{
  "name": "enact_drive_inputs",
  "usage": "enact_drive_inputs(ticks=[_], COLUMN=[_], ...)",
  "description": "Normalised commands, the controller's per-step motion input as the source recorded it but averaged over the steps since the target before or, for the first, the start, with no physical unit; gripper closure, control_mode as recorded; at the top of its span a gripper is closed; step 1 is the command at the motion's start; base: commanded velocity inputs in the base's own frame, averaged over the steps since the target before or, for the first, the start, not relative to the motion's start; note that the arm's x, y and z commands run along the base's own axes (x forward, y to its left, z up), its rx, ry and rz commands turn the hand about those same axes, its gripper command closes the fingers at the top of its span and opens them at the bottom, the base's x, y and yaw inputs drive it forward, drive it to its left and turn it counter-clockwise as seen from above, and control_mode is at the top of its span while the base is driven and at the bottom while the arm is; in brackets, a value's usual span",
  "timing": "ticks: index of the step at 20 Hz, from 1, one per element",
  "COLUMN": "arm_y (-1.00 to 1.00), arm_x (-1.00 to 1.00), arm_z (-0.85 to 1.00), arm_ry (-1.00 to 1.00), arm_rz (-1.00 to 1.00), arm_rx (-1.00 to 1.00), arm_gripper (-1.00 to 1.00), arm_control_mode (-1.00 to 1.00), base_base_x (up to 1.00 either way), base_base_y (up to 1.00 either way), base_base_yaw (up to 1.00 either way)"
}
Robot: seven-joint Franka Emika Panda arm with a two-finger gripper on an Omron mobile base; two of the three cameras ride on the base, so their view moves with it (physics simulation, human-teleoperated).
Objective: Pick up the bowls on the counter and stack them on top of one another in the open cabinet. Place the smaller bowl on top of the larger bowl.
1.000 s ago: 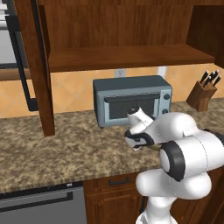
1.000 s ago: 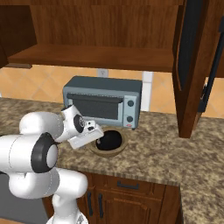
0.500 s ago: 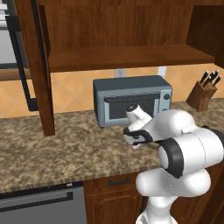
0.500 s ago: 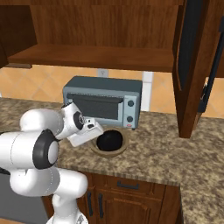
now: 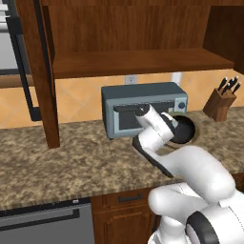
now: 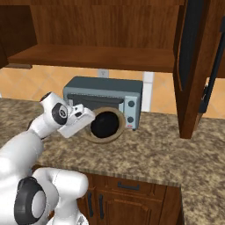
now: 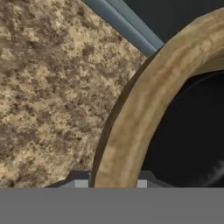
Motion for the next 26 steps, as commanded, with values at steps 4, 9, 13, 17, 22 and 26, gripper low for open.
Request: enact_drive_inputs(ticks=[4, 9, 13, 17, 22, 26], arm_y=[0.03, 0.00, 0.04, 0.16, 0.01, 0.00], arm_x=[-1.00, -1.00, -0.81, -0.35, 0.22, 0.51], arm_z=[1.00, 1.00, 1.00, 1.00, 1.00, 1.00], arm_ry=[-0.28, -0.26, -0.11, 0.00, -0.01, 0.00], arm_rz=[0.17, 0.20, 0.18, 0.30, 0.41, 0.37], arm_rx=[-0.24, -0.18, -0.04, 0.00, 0.00, 0.00], arm_gripper=[1.00, 1.00, 1.00, 1.00, 1.00, 1.00], arm_control_mode=[-1.00, -1.00, -1.00, -1.00, -1.00, -1.00], base_base_x=[0.00, 0.00, 0.00, 0.00, 0.00, 0.00], base_base_y=[0.00, 0.00, 0.00, 0.00, 0.00, 0.00], base_base_yaw=[0.00, 0.00, 0.00, 0.00, 0.00, 0.00])
